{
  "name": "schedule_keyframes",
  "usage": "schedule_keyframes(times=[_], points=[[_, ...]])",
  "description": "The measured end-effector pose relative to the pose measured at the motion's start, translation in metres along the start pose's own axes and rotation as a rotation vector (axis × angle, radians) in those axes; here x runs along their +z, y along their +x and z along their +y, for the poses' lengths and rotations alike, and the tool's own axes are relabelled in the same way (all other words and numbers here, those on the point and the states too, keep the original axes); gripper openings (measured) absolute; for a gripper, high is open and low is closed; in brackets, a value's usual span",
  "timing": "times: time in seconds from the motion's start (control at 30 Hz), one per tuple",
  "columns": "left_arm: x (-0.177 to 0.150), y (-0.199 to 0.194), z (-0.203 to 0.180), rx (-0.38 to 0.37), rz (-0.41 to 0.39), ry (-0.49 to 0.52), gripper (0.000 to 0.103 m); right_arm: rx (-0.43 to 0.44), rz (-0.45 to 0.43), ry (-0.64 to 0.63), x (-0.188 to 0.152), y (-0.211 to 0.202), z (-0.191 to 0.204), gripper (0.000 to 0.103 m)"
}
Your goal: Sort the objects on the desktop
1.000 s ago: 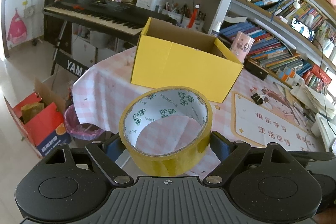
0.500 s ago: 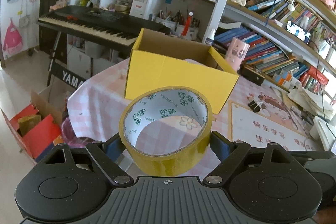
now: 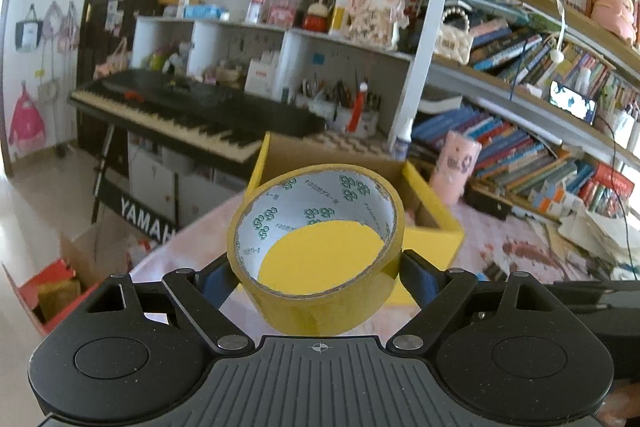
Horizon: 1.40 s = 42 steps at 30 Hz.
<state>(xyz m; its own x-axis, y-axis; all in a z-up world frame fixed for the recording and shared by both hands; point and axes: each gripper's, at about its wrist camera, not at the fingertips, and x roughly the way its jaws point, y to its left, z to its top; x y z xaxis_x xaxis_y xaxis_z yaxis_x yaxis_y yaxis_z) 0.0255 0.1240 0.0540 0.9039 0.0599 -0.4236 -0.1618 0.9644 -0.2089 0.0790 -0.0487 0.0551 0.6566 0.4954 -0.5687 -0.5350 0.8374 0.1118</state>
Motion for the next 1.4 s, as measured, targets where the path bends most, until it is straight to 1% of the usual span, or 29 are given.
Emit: schedule_keyframes(times=[0.2,0.33,0.57,0.8,1.0,1.13,1.4], points=[[0.024,0.027,-0.009,0.004,-0.054,0.011,0.087,0.014,-0.059,-0.008,0.037,0.016,-0.016,0.028],[0.038,0.046,-0.018,0.013,-0.086,0.03,0.087,0.022,-0.083,-0.012,0.058,0.03,-0.029,0.028],[0.051,0.079,-0.031,0.03,-0.09,0.056,0.087,0.036,-0.098,-0.01,0.08,0.052,-0.053,0.028],[0.053,0.115,-0.041,0.056,-0.043,0.089,0.087,0.042,-0.094,0.002,0.092,0.073,-0.078,0.028],[0.043,0.145,-0.048,0.101,0.04,0.155,0.087,0.048,-0.081,0.006,0.098,0.09,-0.094,0.028],[0.038,0.16,-0.049,0.121,0.1,0.171,0.087,0.06,-0.06,0.011,0.099,0.103,-0.101,0.028],[0.032,0.18,-0.055,0.146,0.191,0.229,0.089,0.095,-0.016,-0.004,0.101,0.128,-0.108,0.028]])
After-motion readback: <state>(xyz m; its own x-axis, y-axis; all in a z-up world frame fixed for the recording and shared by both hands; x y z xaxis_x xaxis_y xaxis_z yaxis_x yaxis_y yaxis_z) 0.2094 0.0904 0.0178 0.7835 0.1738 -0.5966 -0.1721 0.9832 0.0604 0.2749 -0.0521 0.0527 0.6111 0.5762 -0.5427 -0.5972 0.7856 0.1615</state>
